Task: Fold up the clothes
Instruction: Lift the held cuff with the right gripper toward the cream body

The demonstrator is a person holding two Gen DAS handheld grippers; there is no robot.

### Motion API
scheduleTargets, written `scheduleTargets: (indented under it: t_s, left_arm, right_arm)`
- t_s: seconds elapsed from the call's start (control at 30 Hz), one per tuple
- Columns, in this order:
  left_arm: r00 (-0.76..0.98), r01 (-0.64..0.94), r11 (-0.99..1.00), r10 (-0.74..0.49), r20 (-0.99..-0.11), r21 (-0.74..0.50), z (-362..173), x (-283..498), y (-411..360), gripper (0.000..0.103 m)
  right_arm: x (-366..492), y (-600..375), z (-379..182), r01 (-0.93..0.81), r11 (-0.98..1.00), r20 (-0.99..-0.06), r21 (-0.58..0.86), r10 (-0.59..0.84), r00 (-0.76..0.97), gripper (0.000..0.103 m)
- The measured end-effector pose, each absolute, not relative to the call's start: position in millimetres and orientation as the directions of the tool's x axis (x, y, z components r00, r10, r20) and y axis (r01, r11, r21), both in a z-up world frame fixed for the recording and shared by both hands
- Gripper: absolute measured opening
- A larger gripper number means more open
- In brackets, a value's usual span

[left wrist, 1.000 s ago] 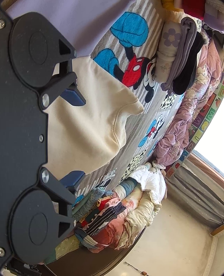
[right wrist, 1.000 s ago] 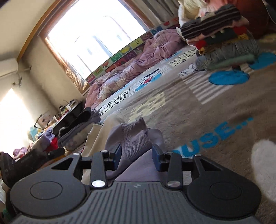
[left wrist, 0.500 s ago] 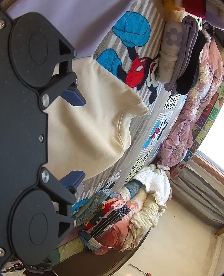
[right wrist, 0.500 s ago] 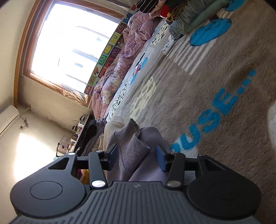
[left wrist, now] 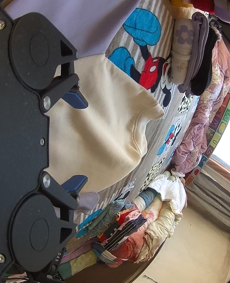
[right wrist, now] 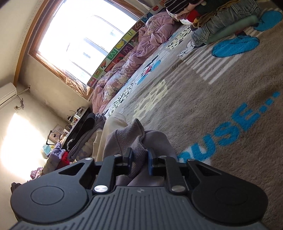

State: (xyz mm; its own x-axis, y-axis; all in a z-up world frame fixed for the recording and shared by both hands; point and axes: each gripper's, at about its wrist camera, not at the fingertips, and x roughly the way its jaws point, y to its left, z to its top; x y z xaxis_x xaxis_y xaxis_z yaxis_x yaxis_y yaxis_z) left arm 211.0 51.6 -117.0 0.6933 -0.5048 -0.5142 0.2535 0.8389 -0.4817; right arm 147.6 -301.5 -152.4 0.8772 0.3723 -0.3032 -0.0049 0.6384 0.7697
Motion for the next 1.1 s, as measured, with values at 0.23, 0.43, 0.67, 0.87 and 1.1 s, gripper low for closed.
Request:
scheduleTargets:
  t_s: [0.23,0.43,0.67,0.87,1.1]
  left_arm:
    - [0.689,0.257,0.84,-0.505,-0.52,-0.477,-118.6,211.6,50.2,0.082]
    - [0.689,0.262,0.836,-0.512,-0.513,-0.482,-117.7,211.6,50.7,0.082]
    - [0.686,0.268,0.831,-0.52,-0.509,-0.488,-116.9,212.2,49.5,0.082]
    - [0.683,0.273,0.83,-0.523,-0.509,-0.486,-116.9,212.9,46.9,0.082]
    - [0.684,0.265,0.833,-0.517,-0.515,-0.485,-118.9,214.2,48.8,0.082]
  right_arm:
    - [130.9,-318.5,-135.9,-0.038,0.646,-0.221,0.763,0.315,0.923,0.006]
    - [117.7,-352.6,-124.9,0.0,0.658,-0.202,0.753,0.231,0.952,0.006]
    - [105.3,-406.3,-117.7,0.077,0.677,-0.212,0.732,0.119,0.97,0.006]
    - [100.2,-443.0,-119.1,0.137,0.691,-0.262,0.71,0.079,0.962,0.006]
    - [109.4,-468.5,-119.0,0.172,0.743,-0.352,0.647,0.091,0.931,0.006]
